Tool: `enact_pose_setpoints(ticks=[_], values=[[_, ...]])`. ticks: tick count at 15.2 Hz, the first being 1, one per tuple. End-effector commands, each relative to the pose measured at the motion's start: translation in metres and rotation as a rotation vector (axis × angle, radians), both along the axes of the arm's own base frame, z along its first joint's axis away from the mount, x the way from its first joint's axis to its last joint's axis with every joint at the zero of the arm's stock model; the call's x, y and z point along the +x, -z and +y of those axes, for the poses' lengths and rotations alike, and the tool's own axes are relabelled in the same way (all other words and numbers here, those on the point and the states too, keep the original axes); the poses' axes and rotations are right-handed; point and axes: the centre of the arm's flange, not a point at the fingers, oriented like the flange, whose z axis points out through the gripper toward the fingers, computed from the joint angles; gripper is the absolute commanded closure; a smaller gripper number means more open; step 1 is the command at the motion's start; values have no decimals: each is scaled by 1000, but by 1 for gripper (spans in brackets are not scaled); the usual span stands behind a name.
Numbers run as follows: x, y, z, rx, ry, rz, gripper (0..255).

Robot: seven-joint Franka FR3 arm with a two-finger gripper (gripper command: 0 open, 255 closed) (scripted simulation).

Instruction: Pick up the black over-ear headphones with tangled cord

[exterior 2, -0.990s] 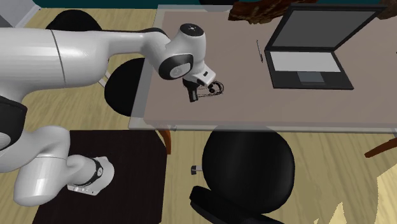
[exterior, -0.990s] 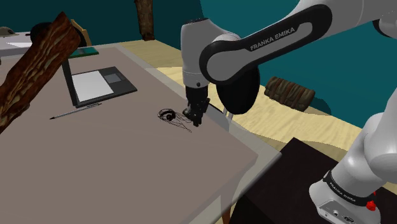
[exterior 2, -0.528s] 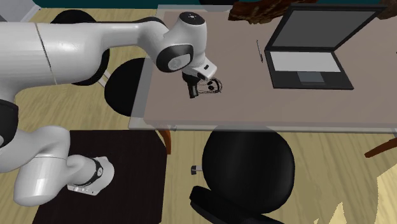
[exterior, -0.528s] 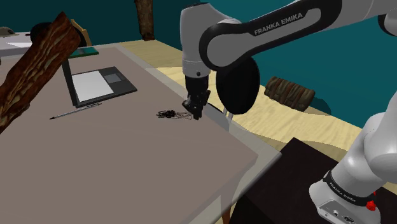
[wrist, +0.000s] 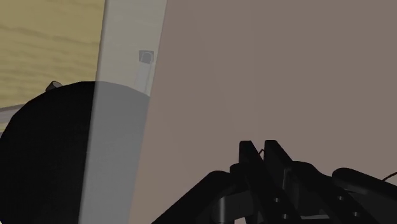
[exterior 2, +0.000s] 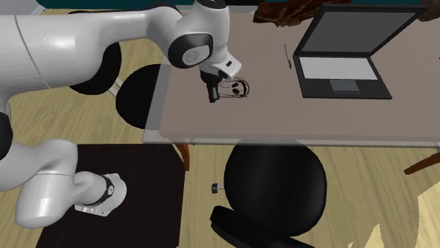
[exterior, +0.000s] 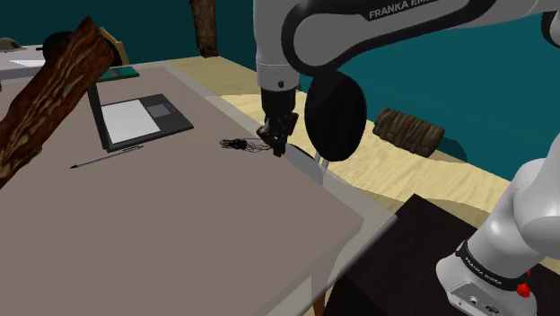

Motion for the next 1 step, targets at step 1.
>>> enact_pose_setpoints(ticks=[1], values=[[0, -3, 0, 0, 0, 0, 255]])
